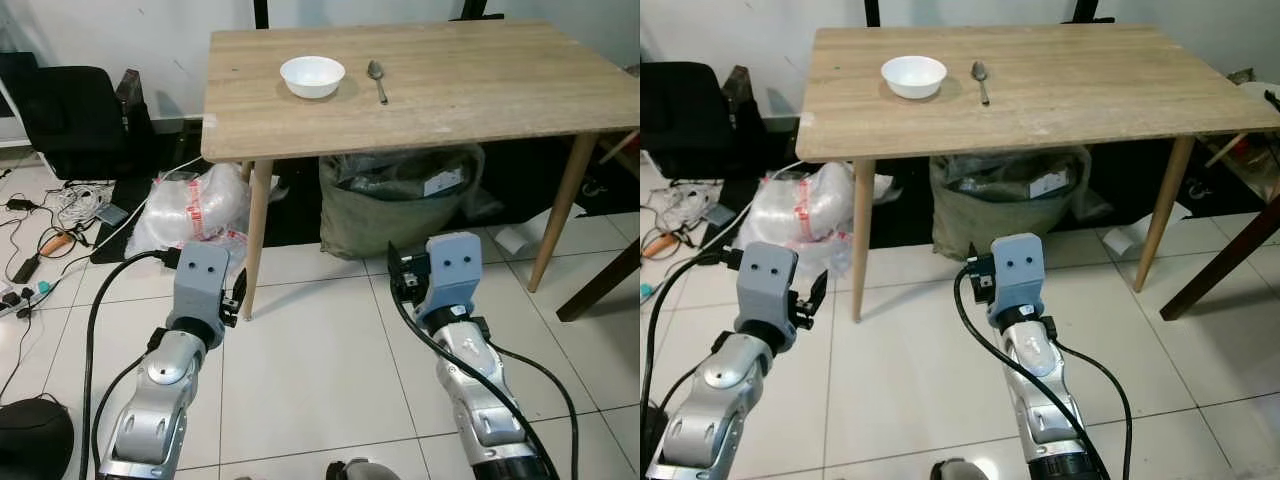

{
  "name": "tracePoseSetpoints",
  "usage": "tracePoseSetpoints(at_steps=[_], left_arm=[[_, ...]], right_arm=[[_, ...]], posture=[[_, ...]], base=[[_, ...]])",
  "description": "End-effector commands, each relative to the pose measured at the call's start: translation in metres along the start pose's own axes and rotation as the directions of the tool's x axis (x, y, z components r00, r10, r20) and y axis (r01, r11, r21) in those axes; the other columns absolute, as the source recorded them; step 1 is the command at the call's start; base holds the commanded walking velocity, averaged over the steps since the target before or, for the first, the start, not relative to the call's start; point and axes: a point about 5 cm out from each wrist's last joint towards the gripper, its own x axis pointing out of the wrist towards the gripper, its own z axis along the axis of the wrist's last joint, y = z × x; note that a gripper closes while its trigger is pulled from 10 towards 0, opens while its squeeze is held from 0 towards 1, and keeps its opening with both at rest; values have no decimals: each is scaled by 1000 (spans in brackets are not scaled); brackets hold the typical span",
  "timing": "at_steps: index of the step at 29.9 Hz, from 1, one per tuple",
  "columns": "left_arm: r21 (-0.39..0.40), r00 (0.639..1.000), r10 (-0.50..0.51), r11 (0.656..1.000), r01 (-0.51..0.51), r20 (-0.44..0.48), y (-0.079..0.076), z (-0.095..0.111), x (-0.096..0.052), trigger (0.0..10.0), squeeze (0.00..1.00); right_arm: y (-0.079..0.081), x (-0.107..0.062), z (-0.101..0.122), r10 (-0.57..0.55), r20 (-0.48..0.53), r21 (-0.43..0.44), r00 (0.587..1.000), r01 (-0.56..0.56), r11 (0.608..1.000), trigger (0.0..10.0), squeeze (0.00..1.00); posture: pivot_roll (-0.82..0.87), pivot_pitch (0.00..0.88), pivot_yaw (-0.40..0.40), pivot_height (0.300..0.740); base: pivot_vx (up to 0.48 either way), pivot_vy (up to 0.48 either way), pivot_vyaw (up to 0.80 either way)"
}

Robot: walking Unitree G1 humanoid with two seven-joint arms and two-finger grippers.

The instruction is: Setting the table

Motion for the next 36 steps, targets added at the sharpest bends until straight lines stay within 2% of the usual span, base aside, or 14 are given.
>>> tracePoseSetpoints(at_steps=[1,36], left_arm=[[3,1000,2,1000,-2,-18,-1,-3,-1,10000,0],[-3,1000,-14,1000,14,-20,-3,-4,0,10000,0]], right_arm=[[-1,-2,-3,-6,-14,19,1000,6,1000,10000,0],[-2,-1,-3,0,-14,17,1000,1,1000,10000,0]], posture=[[-84,22,53,740],[-86,18,50,740]], base=[[0,0,-800],[0,0,-800]])
